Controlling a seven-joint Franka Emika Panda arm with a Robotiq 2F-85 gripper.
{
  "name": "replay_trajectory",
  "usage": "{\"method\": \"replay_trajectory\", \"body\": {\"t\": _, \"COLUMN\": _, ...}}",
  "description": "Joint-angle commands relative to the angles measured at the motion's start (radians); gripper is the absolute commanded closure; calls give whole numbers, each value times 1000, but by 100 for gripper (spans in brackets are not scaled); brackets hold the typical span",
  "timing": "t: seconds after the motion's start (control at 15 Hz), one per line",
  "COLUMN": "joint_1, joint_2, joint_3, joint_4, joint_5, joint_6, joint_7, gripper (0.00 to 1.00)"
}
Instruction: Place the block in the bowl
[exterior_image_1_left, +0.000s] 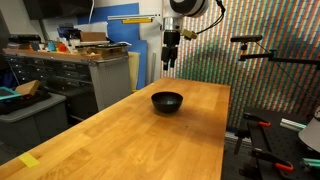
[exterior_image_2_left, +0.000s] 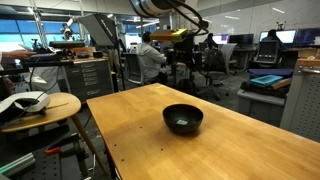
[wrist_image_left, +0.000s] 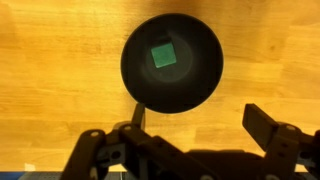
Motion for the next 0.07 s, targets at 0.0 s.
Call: {"method": "replay_trajectory", "body": {"t": 0.0, "joint_1": 16, "joint_2": 1, "joint_3": -17, "joint_4": 2, "joint_5": 4, "joint_6": -3, "joint_7": -2, "gripper": 0}}
